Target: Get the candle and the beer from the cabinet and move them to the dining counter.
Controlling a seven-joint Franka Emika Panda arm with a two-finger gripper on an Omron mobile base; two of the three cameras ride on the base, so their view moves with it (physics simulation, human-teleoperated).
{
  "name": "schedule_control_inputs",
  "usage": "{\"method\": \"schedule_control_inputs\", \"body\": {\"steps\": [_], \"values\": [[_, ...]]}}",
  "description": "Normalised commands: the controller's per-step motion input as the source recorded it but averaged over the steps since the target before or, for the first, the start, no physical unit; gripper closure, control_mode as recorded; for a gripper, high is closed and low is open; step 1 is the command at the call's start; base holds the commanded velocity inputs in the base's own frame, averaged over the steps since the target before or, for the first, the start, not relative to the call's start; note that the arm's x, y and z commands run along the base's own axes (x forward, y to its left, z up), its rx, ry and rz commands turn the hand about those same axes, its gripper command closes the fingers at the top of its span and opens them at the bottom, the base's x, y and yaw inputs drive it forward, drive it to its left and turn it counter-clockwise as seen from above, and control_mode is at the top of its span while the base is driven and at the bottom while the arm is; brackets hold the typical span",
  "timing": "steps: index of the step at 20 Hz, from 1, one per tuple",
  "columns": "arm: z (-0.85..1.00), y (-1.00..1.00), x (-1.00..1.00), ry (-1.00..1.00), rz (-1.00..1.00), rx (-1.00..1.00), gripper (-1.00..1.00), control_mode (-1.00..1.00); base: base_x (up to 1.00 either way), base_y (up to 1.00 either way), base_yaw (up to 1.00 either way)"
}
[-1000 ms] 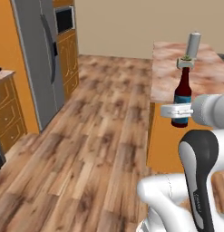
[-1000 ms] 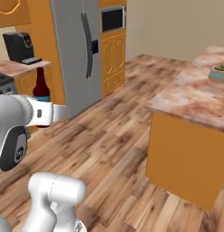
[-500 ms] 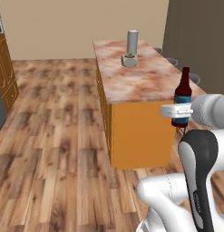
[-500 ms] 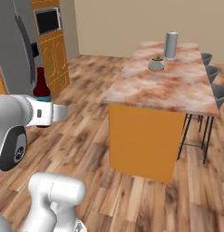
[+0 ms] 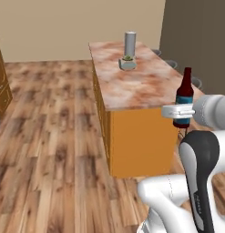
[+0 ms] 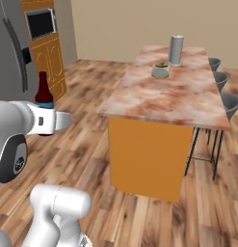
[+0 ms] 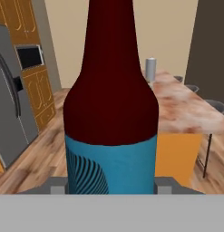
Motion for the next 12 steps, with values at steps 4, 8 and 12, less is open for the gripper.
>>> {"method": "schedule_control_inputs", "body": {"steps": [4,8,12], "values": [[0.0,0.0,0.0,0.0,0.0,0.0,1.0,1.0,0.77,-0.25,0.0],[0.0,0.0,0.0,0.0,0.0,0.0,1.0,1.0,0.69,-0.39,-0.01],[0.0,0.0,0.0,0.0,0.0,0.0,1.0,1.0,0.56,-0.55,-0.01]]}}
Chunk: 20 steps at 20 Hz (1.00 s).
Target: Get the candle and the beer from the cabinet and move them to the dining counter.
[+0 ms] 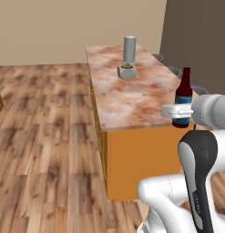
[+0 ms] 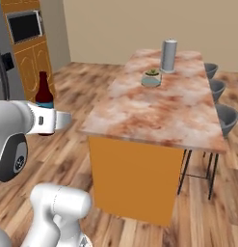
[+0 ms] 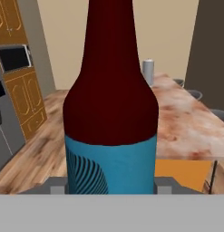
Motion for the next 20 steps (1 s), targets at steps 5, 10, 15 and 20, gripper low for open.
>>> {"method": "schedule_control_inputs", "body": {"steps": [5,10,15,20], "values": [[0.0,0.0,0.0,0.0,0.0,0.0,1.0,1.0,0.5,-0.61,0.0],[0.0,0.0,0.0,0.0,0.0,0.0,1.0,1.0,0.48,-0.59,0.0],[0.0,0.0,0.0,0.0,0.0,0.0,1.0,1.0,0.46,-0.34,-0.02],[0.0,0.0,0.0,0.0,0.0,0.0,1.0,1.0,0.52,-0.17,-0.04]]}}
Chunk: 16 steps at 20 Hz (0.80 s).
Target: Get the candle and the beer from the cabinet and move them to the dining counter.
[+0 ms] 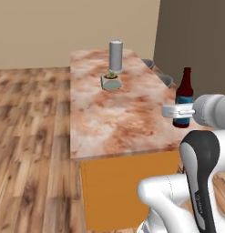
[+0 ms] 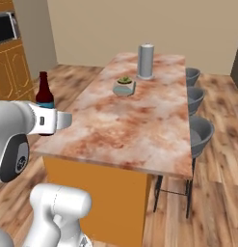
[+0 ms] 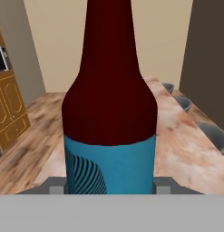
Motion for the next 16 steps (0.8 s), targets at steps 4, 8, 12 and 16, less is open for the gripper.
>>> {"method": "schedule_control_inputs", "body": {"steps": [4,8,12,16], "values": [[0.0,0.0,0.0,0.0,0.0,0.0,1.0,1.0,0.45,-0.05,-0.02],[0.0,0.0,0.0,0.0,0.0,0.0,1.0,1.0,0.47,-0.05,-0.03],[0.0,0.0,0.0,0.0,0.0,0.0,1.0,1.0,0.55,-0.06,-0.03],[0.0,0.0,0.0,0.0,0.0,0.0,1.0,1.0,0.57,-0.06,-0.03]]}}
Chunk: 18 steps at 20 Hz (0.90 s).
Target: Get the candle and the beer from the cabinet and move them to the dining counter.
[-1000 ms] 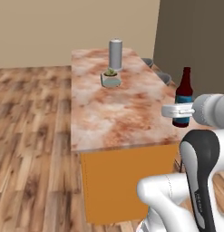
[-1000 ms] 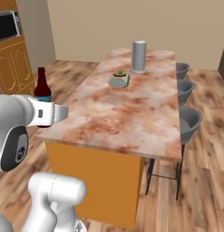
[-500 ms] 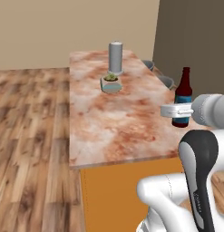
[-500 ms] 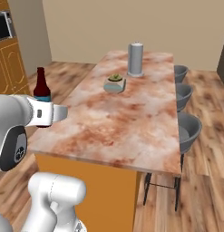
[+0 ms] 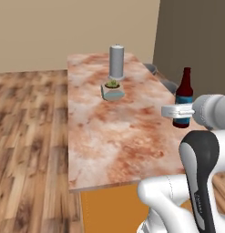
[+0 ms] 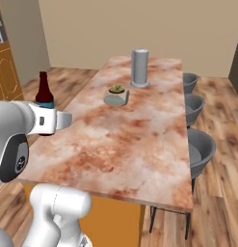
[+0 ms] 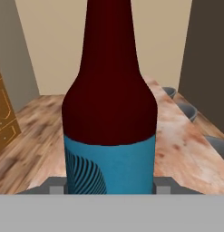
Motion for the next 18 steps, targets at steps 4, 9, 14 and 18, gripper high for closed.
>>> {"method": "schedule_control_inputs", "body": {"steps": [4,9,14,18], "values": [[0.0,0.0,0.0,0.0,0.0,0.0,1.0,1.0,0.51,-0.04,-0.03],[0.0,0.0,0.0,0.0,0.0,0.0,1.0,1.0,0.32,-0.01,-0.01],[0.0,0.0,0.0,0.0,0.0,0.0,1.0,1.0,0.03,0.0,0.0],[0.0,0.0,0.0,0.0,0.0,0.0,1.0,1.0,0.0,0.0,0.0]]}}
